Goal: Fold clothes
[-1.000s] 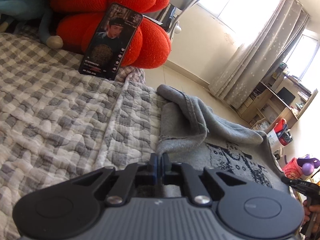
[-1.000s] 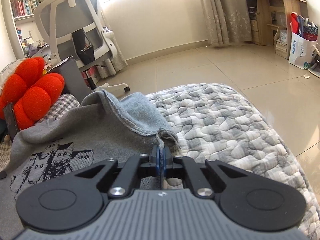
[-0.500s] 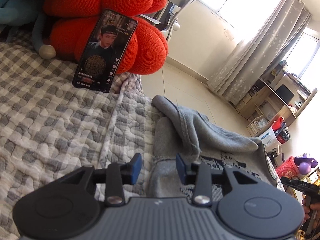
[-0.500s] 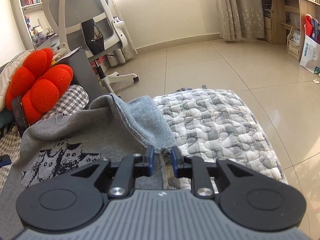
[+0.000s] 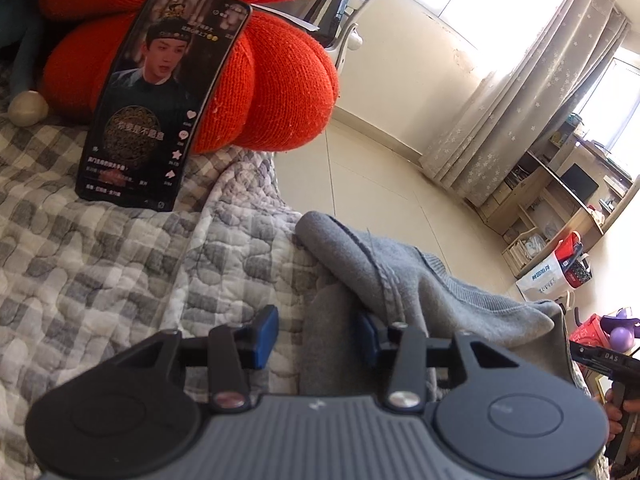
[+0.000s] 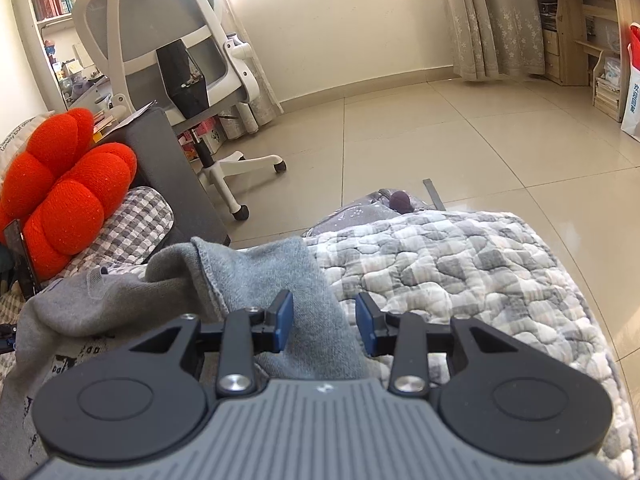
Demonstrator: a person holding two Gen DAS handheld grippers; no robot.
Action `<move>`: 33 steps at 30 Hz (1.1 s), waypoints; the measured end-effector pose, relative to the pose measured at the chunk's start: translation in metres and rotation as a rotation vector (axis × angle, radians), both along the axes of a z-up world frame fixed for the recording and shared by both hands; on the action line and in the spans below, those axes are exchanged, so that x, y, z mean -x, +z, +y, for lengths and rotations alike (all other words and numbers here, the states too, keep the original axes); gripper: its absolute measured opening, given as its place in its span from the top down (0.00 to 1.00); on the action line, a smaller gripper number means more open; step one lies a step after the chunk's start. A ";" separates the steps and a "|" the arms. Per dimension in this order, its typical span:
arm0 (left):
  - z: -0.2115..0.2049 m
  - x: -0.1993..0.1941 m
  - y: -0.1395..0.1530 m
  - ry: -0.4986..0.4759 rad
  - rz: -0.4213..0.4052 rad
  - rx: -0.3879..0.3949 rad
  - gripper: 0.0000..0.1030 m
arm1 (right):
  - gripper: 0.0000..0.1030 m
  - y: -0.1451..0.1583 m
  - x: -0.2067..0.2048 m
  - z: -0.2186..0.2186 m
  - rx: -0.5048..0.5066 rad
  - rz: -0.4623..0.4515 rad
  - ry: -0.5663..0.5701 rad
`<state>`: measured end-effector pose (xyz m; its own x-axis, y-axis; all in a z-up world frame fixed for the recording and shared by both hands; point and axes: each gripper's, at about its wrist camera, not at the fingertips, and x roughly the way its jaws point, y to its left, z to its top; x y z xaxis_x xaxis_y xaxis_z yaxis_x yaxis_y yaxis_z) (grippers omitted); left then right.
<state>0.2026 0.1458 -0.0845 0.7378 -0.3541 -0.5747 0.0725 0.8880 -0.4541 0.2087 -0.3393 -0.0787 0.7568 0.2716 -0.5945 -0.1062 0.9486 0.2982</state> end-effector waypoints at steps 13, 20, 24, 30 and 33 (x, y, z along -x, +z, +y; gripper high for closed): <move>-0.019 0.016 0.025 0.091 -0.144 -0.265 0.95 | 0.90 0.010 0.008 0.004 0.157 -0.110 -0.100; 0.000 0.017 0.030 0.217 -0.115 -0.459 0.95 | 0.90 0.007 0.010 -0.011 0.227 -0.079 -0.218; 0.006 0.021 0.023 0.232 -0.082 -0.469 0.95 | 0.90 0.001 0.014 -0.005 0.255 -0.087 -0.226; 0.005 0.041 0.036 0.225 -0.151 -0.446 0.95 | 0.90 0.021 0.039 -0.003 0.199 -0.178 -0.203; 0.007 0.059 0.046 0.219 -0.195 -0.418 0.95 | 0.90 0.033 0.057 -0.002 0.185 -0.229 -0.182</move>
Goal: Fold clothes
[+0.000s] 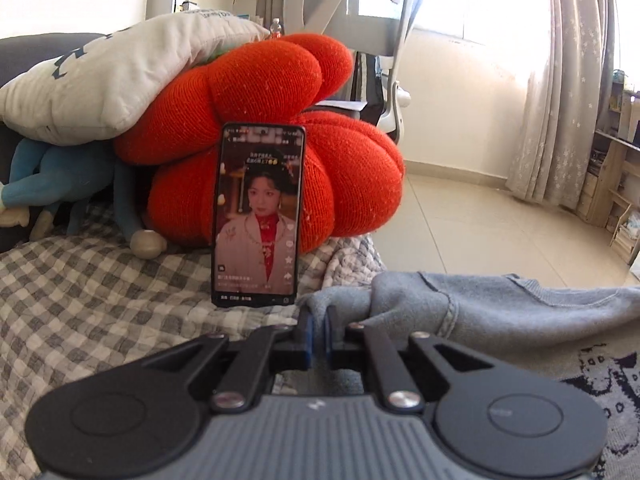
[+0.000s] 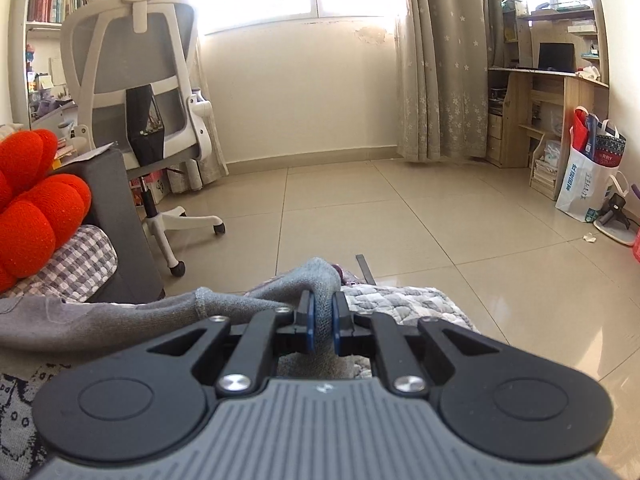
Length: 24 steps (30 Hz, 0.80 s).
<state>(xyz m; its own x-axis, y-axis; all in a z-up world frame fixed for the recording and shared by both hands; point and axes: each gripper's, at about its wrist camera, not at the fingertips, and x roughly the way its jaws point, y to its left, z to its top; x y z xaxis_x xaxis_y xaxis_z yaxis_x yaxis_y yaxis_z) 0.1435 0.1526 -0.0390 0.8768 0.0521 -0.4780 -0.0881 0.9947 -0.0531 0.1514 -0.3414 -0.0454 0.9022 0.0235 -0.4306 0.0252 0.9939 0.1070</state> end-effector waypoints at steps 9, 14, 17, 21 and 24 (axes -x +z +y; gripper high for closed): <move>0.019 0.068 0.009 -0.033 0.015 0.053 0.95 | 0.90 0.013 0.061 -0.003 -0.012 -0.034 0.049; 0.029 0.101 0.007 -0.042 0.052 0.089 0.95 | 0.90 0.012 0.095 -0.012 -0.038 -0.017 0.054; 0.033 0.116 0.001 -0.051 0.094 0.108 0.95 | 0.90 0.007 0.112 -0.015 -0.039 0.011 0.059; 0.035 0.126 -0.015 -0.056 0.172 0.111 0.95 | 0.90 -0.010 0.122 -0.018 -0.037 0.085 0.055; 0.033 0.126 -0.028 -0.057 0.217 0.101 0.95 | 0.90 -0.022 0.123 -0.021 -0.067 0.124 0.048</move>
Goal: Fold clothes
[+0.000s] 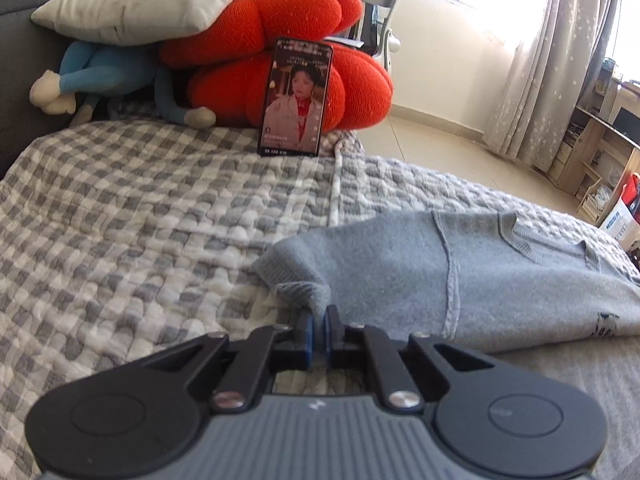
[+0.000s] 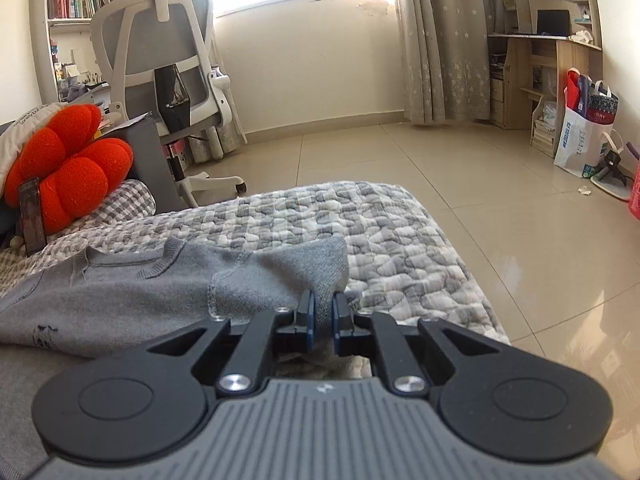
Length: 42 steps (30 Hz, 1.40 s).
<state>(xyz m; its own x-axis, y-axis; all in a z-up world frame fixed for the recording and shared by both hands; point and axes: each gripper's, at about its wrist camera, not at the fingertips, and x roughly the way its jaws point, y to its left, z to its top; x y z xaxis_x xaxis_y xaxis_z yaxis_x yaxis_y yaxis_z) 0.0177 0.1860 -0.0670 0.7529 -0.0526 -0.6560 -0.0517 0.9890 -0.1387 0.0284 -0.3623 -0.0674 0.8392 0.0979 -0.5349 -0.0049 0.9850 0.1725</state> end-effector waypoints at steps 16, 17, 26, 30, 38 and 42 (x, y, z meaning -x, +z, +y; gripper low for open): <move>-0.027 -0.024 0.040 -0.183 -0.070 -0.132 0.49 | 0.63 0.021 -0.007 0.006 0.071 -0.006 0.083; -0.034 -0.032 0.040 -0.218 -0.077 -0.141 0.48 | 0.63 0.021 -0.014 0.012 0.073 -0.005 0.110; -0.086 -0.101 0.021 -0.404 -0.091 -0.155 0.48 | 0.62 0.008 -0.072 0.056 0.096 0.042 0.282; -0.091 -0.118 0.011 -0.438 -0.075 -0.139 0.48 | 0.60 0.000 -0.086 0.064 0.125 0.066 0.323; -0.086 -0.141 -0.006 -0.458 -0.038 -0.114 0.48 | 0.54 -0.015 -0.107 0.070 0.178 0.105 0.358; -0.084 -0.142 -0.005 -0.453 -0.033 -0.105 0.57 | 0.69 -0.017 -0.107 0.071 0.163 0.093 0.387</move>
